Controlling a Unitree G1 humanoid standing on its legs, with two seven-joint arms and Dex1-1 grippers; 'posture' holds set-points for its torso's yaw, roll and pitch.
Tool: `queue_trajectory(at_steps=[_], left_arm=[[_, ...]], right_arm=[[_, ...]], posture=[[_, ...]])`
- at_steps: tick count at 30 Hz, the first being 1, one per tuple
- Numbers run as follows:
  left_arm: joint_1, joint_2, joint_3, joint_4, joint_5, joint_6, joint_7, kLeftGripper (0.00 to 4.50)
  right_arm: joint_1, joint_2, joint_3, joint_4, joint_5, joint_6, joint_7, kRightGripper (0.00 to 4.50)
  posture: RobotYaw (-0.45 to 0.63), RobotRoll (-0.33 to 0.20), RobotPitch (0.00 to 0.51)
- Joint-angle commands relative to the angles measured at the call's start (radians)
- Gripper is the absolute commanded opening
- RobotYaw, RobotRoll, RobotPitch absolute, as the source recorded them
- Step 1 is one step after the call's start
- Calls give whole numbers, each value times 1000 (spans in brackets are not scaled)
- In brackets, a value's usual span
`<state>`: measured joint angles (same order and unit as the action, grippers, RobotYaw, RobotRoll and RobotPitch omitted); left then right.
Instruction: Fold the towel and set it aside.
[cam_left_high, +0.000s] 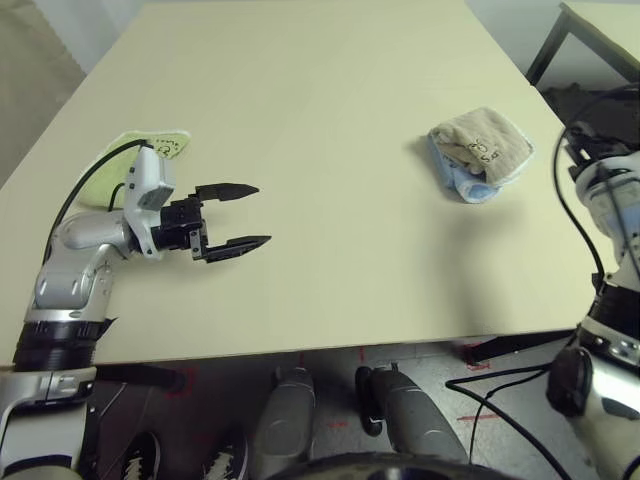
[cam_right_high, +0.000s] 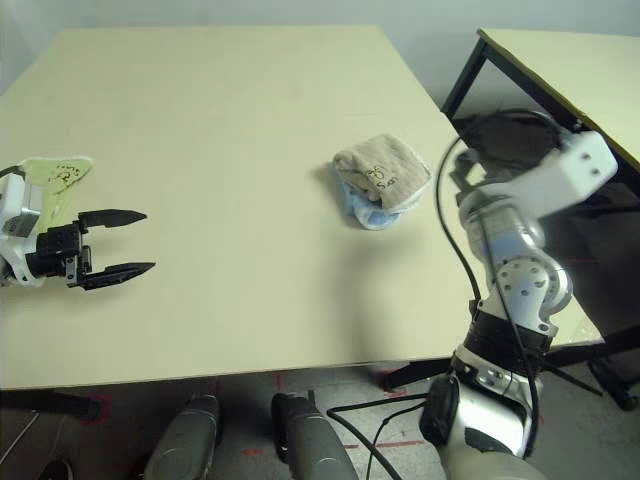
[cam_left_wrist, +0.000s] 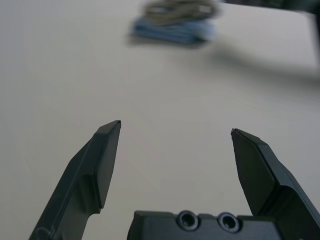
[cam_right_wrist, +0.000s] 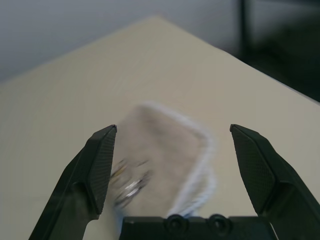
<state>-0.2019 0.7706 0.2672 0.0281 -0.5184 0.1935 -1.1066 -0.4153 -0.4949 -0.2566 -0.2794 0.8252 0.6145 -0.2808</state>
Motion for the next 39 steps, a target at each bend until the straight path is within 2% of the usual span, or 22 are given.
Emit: queue_trajectory(at_steps=[1, 3, 6, 10, 16, 23, 29, 39], left_arm=[[91, -67, 88, -74, 5, 26, 183, 4500], [166, -125, 135, -119, 29, 25, 297, 4500], [294, -214, 216, -201, 38, 36, 456, 4500], [426, -270, 297, -247, 80, 30, 589, 4500], [585, -327, 358, -165, 176, -79, 676, 4500], [590, -346, 341, -89, 176, -144, 676, 4500], [532, -365, 289, -67, 189, -168, 689, 4500], [551, -383, 289, -31, 189, -221, 698, 4500]], right_arm=[[137, 18, 115, -74, -105, -54, 154, 4464], [230, 18, 182, -69, -214, -161, 260, 4464], [355, 48, 205, -11, -291, -358, 448, 4464], [451, 67, 178, 96, -352, -485, 568, 4464], [530, 95, 102, 261, -411, -711, 687, 4464], [520, 108, 35, 337, -414, -853, 767, 4464], [469, 128, 22, 369, -419, -837, 770, 4464], [454, 149, 18, 392, -417, -828, 776, 4464]], posture=[[96, 0, 163], [104, 0, 167], [131, 0, 178], [160, 0, 185], [179, 0, 186], [149, 0, 169], [137, 0, 149], [151, 0, 146]])
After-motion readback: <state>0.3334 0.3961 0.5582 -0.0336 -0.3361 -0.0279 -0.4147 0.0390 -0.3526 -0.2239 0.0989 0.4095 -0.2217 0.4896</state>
